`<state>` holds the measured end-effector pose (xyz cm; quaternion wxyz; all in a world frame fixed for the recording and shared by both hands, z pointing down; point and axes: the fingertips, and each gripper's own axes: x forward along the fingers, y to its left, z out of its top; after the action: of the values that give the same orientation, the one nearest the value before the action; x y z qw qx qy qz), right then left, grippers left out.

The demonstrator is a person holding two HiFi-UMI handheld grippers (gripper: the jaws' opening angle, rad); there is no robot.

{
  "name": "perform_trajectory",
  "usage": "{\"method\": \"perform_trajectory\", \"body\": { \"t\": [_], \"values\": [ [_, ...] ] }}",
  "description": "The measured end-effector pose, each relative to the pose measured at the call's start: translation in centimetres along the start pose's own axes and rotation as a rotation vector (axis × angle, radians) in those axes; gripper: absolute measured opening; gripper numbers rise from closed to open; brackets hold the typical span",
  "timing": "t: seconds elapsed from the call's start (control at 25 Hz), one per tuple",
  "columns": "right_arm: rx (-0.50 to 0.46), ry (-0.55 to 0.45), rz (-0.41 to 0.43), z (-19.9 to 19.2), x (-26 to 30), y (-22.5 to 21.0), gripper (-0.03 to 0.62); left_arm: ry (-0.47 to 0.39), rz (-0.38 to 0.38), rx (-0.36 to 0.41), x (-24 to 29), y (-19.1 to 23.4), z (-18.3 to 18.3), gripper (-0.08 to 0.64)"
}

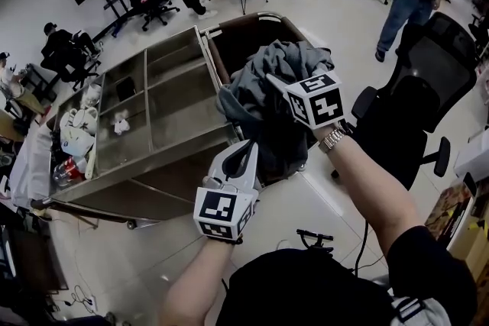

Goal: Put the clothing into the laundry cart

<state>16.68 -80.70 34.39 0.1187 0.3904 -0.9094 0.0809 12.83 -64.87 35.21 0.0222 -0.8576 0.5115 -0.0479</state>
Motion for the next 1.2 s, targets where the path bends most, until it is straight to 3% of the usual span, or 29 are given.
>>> {"method": "perform_trajectory", "body": {
  "t": [0.56, 1.2],
  "values": [
    [0.027, -0.003, -0.003, -1.3, -1.4, 0.7, 0.319, -0.003, -0.026, -0.021, -0.4, -0.4, -0.6, 0.002],
    [0.006, -0.023, -0.035, -2.7, -7.8, 4.6, 0.319, -0.023, -0.058, -0.041, -5.0, -3.7, 0.1, 0.002]
  ]
}}
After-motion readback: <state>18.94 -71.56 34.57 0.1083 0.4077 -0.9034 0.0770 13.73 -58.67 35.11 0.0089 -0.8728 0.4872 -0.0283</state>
